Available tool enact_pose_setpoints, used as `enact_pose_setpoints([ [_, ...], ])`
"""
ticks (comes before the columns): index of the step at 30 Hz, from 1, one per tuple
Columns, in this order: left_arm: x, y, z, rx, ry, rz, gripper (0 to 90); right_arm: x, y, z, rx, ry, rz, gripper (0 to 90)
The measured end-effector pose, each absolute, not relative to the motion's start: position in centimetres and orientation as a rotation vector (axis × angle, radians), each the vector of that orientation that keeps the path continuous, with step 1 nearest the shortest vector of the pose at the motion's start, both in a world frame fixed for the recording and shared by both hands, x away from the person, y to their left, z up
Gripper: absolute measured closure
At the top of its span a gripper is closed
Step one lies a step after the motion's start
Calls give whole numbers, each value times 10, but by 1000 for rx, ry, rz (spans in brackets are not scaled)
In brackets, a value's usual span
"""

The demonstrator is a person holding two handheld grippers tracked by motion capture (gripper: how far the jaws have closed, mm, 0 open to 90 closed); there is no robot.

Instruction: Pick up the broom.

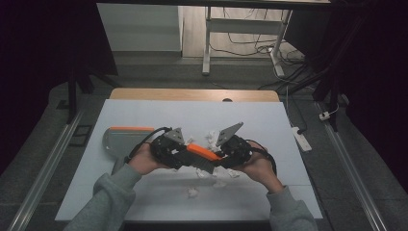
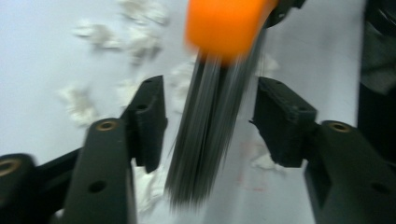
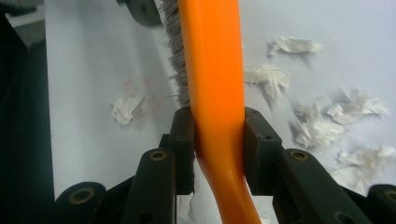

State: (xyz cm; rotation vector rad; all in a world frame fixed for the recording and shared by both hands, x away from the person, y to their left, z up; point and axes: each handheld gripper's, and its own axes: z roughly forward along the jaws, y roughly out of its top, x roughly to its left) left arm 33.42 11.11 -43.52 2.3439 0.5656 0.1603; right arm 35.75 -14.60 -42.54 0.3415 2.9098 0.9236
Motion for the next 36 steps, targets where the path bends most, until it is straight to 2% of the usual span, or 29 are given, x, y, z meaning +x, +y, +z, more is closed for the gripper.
enact_pose_setpoints([
  [1,331,115,-435,2330,603,200,382,359,-148,-425,348,2901,925,683],
  [5,313,131,-436,2285,695,312,375,362,-154,-425,402,2863,938,683],
  [14,259,181,-447,2219,814,472,383,369,-170,-417,516,2795,980,684],
  [24,245,220,-472,2106,968,510,382,376,-186,-414,632,2730,1016,686],
  [36,240,232,-483,2091,980,513,387,384,-203,-412,727,2666,1060,688],
])
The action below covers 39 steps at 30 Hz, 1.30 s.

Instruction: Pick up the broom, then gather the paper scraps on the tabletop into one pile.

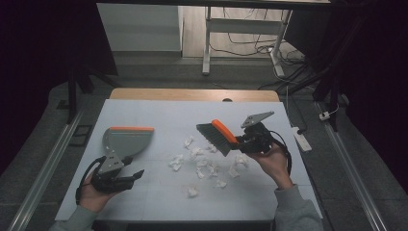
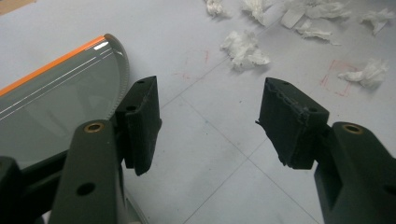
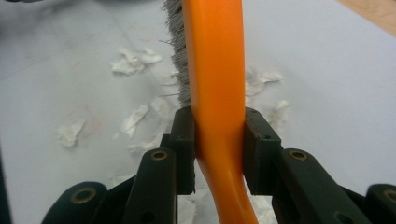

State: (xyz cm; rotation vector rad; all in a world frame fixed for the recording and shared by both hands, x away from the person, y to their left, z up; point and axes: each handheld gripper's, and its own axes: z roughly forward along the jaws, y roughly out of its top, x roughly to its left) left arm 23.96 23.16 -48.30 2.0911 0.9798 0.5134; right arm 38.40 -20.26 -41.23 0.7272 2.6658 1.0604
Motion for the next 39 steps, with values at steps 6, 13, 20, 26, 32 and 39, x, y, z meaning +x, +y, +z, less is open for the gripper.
enact_pose_setpoints([
  [6,238,238,-483,2069,996,529,395,388,-215,-410,796,2577,1085,688],
  [13,241,241,-485,2071,1027,551,393,389,-226,-407,835,2524,1059,688],
  [20,247,237,-488,2106,1035,535,349,392,-232,-407,870,2498,1046,687],
  [26,256,236,-490,2128,1033,500,324,399,-240,-406,908,2473,999,687],
  [32,256,238,-491,2116,1034,491,311,431,-246,-414,998,2480,833,687],
  [39,256,239,-492,2128,1027,485,306,463,-238,-433,1080,2530,652,687],
])
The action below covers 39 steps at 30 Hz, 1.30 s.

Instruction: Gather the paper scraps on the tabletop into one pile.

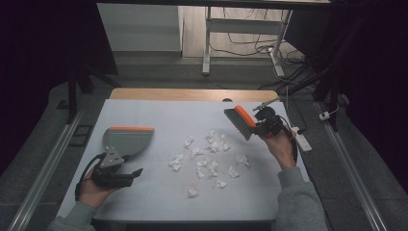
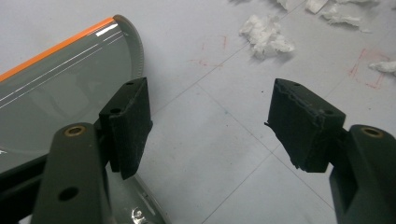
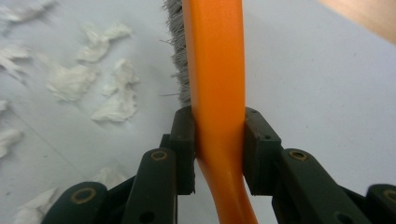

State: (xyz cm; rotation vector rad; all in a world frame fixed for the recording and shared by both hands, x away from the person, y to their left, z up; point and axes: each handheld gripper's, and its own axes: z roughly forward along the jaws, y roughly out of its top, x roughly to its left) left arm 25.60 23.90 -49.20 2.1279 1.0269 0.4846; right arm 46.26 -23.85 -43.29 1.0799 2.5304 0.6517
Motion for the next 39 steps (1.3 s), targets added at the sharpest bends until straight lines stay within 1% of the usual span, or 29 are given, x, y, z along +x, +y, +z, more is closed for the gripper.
enact_pose_setpoints([
  [8,254,238,-492,2130,1017,475,301,477,-206,-441,1015,2600,479,687],
  [12,254,238,-492,2130,1017,475,302,478,-193,-446,1004,2663,464,687],
  [16,254,237,-492,2134,1012,470,302,470,-182,-446,976,2739,478,689],
  [21,254,237,-492,2140,1008,471,300,450,-169,-443,847,2866,471,689],
  [25,254,237,-492,2137,1011,467,300,442,-163,-430,779,2793,508,689],
  [28,254,237,-491,2138,1009,471,300,456,-161,-424,806,2723,539,688],
  [34,254,237,-492,2139,1004,468,302,492,-146,-433,816,2676,429,689],
  [37,254,236,-492,2144,994,470,301,502,-138,-441,772,2716,358,689],
  [39,254,236,-493,2144,991,469,301,500,-133,-446,747,2752,317,690],
])
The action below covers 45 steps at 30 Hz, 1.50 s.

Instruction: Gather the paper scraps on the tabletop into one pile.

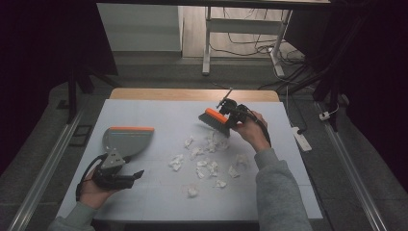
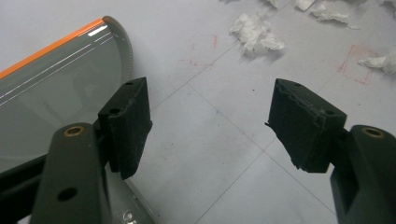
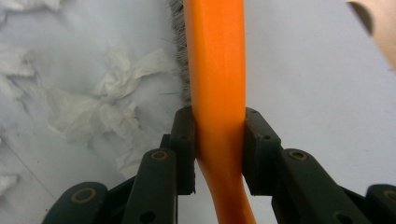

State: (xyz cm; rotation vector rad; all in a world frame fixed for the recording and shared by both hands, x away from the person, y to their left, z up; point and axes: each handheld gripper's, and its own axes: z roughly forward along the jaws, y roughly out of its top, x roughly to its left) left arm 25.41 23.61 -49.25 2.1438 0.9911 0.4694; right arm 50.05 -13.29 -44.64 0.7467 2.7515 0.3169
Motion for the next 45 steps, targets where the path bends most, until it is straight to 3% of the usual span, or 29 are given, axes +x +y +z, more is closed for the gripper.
enact_pose_setpoints([
  [13,254,235,-492,2146,986,474,303,436,-130,-436,565,2875,402,691],
  [22,255,236,-492,2143,995,473,303,446,-134,-413,680,2776,651,691],
  [37,255,235,-493,2150,991,481,303,445,-73,-423,706,2840,759,691],
  [45,255,235,-493,2150,991,480,303,460,-39,-447,800,2900,761,691],
])
